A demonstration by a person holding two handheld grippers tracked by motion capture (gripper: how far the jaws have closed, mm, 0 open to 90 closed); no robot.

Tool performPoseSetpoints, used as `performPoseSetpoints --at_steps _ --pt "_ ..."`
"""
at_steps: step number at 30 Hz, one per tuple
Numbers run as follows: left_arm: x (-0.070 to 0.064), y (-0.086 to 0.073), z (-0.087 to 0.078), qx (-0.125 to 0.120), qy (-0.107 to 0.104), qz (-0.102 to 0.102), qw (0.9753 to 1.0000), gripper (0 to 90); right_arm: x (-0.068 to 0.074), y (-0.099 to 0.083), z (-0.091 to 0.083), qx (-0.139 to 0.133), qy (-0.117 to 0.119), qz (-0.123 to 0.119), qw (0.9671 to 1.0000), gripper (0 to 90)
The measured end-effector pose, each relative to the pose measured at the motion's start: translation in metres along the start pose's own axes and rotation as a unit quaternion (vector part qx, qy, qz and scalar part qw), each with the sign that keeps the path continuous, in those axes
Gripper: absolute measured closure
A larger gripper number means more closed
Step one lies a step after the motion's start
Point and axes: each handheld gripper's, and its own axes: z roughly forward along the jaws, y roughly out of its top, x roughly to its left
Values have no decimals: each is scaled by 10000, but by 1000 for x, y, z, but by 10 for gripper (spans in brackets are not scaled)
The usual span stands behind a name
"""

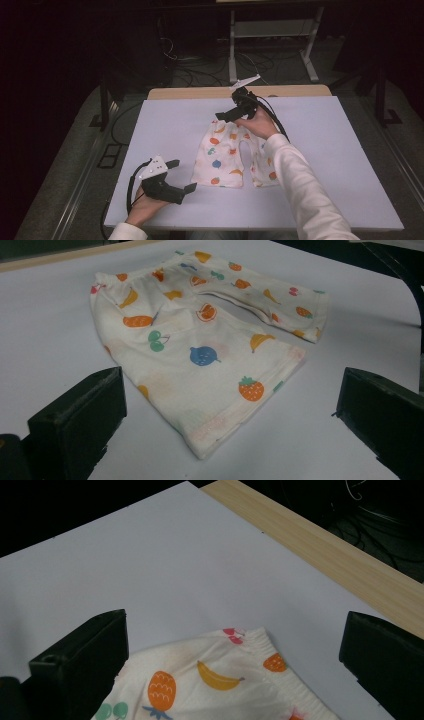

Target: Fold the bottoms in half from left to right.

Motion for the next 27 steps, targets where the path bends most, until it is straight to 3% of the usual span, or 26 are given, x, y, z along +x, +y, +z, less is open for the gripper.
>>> performPoseSetpoints --at_steps 11,17,27 --pt "0 0 -1 -24 -4 -29 10000 0 -2 7 30 101 46 -9 9999 0" --pt "1 0 -2 -54 4 -50 10000 0 -6 10 52 190 48 97 9998 0" --pt "1 0 -1 -41 -39 -34 10000 0 -17 2 72 232 23 329 9992 0"
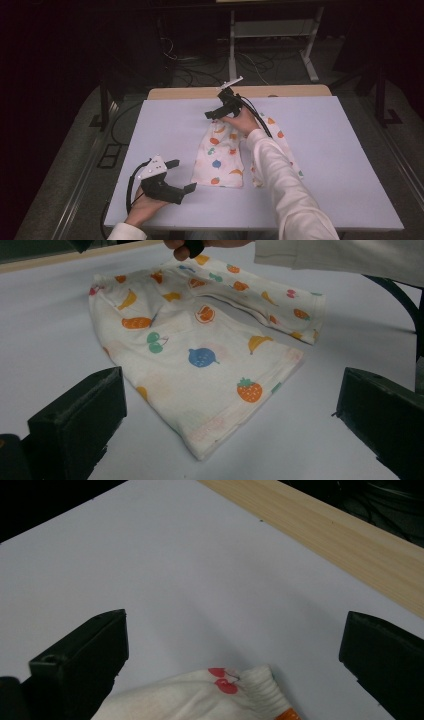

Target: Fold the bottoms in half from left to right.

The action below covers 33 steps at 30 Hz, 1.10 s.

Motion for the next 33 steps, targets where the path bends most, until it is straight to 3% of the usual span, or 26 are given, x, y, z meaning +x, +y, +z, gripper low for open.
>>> performPoseSetpoints --at_steps 10,20,28,33 --pt "0 1 2 21 -30 28 10000 0 -12 -10 13 104 -11 213 9997 0" --pt "-2 0 3 39 -51 31 10000 0 -12 -16 21 392 28 362 9986 9" --pt "-3 0 3 46 -71 34 10000 0 -10 -15 19 481 142 506 9975 220" --pt "-3 0 2 41 -65 30 10000 0 -7 -16 22 628 -44 494 9968 374"
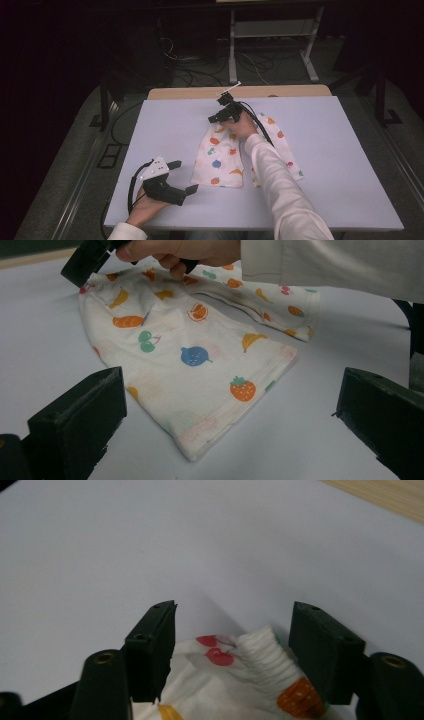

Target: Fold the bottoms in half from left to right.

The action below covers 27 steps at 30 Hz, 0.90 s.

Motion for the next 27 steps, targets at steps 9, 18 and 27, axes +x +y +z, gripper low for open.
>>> performPoseSetpoints --at_steps 9,18,27 --pt "-1 0 0 -27 -9 -12 10000 0 3 -1 -4 90 -318 236 9992 684" --pt "-2 0 1 -9 -21 0 10000 0 11 -1 -5 187 -563 150 9981 865" --pt "0 -1 3 57 63 -81 9999 0 9 -5 -12 76 -497 327 9982 884"
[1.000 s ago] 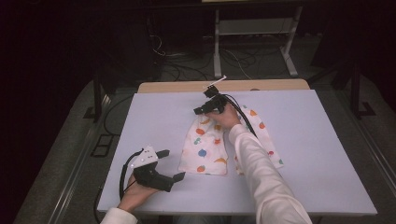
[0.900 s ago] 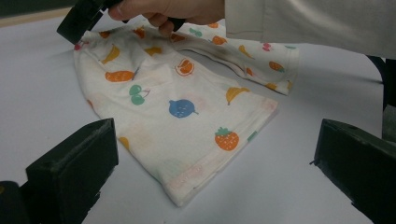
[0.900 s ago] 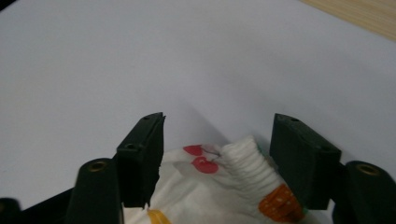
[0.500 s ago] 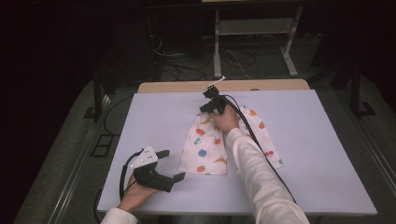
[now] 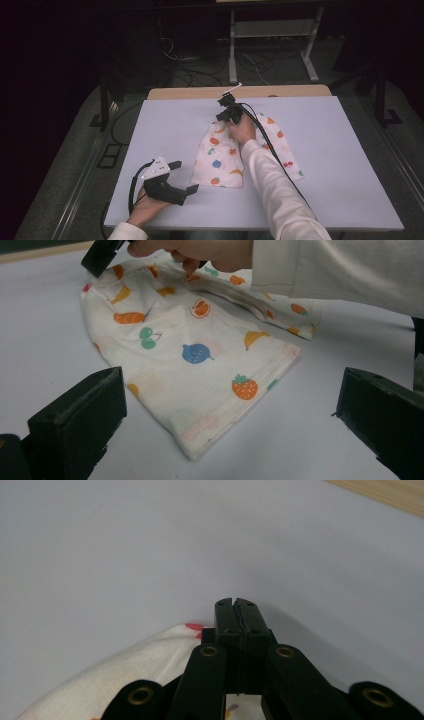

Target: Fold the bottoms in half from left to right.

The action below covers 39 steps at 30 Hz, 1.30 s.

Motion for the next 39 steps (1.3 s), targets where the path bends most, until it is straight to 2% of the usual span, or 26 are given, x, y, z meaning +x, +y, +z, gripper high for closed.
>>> performPoseSetpoints --at_steps 3,8,10,15,20,24,28,36,39 --pt "1 0 1 46 40 -25 10000 0 -2 -2 -5 -70 62 14 10000 884" --pt "3 6 4 81 104 -182 9997 0 -5 -7 -12 -242 141 84 9996 884" --pt "5 9 5 136 191 -187 9995 0 -6 -10 -16 -320 203 126 9992 884" --pt "9 14 10 150 272 -428 9986 0 -8 -13 -19 -401 247 157 9988 884" --pt "13 14 17 308 340 -603 9971 0 -8 -15 -23 -444 269 118 9986 884" --pt "19 13 20 437 409 -779 9952 0 -8 -17 -25 -481 285 124 9984 884" --pt "25 10 22 533 439 -1052 9920 15 -7 -18 -28 -529 298 105 9981 884" --pt "31 6 26 754 491 -1273 9878 71 -7 -19 -31 -573 311 109 9978 883" --pt "32 4 27 837 431 -1357 9863 137 -7 -21 -30 -569 316 113 9978 884"
